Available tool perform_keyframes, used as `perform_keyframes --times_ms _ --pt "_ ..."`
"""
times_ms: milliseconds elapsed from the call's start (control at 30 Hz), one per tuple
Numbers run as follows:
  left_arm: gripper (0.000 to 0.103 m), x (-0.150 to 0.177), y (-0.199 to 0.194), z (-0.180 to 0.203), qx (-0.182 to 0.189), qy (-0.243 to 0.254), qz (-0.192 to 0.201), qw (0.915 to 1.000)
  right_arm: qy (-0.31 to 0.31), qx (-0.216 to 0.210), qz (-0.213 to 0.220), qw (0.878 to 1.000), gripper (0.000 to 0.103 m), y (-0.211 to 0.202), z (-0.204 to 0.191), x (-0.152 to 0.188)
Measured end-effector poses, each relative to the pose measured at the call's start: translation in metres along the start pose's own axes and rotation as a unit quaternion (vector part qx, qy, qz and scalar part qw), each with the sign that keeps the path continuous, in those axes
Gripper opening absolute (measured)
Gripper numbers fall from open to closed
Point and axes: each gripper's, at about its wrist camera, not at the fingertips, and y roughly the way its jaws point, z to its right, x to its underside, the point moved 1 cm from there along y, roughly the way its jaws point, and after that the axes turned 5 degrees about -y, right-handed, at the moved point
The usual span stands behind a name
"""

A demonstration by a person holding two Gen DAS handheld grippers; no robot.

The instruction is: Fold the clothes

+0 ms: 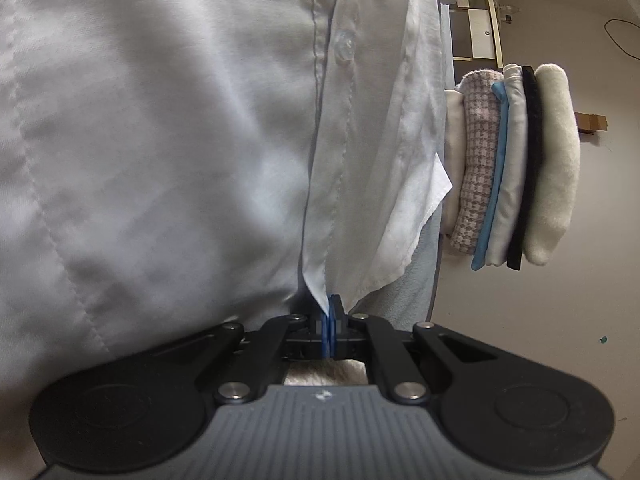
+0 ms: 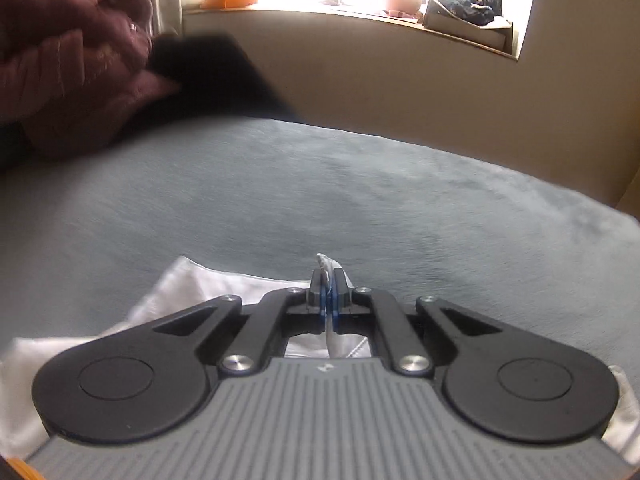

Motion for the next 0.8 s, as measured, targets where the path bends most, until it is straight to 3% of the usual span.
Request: perform_keyframes --times_ms 200,400,800 --pt "0.004 -0.002 0.002 0.003 0.001 0.001 0.001 1.0000 0.053 -0.077 0.002 0.996 0.000 -0.011 -0.003 -0.005" --pt "0.004 -0.002 0.003 0.004 0.003 0.004 -0.001 1.0000 0.088 -0.168 0.005 0.982 0.000 -0.017 -0.014 -0.009" --pt "0.004 -0.002 0.005 0.004 0.005 0.003 -0.003 1.0000 0.029 -0.154 -0.066 0.985 0.000 0.044 -0.054 0.013"
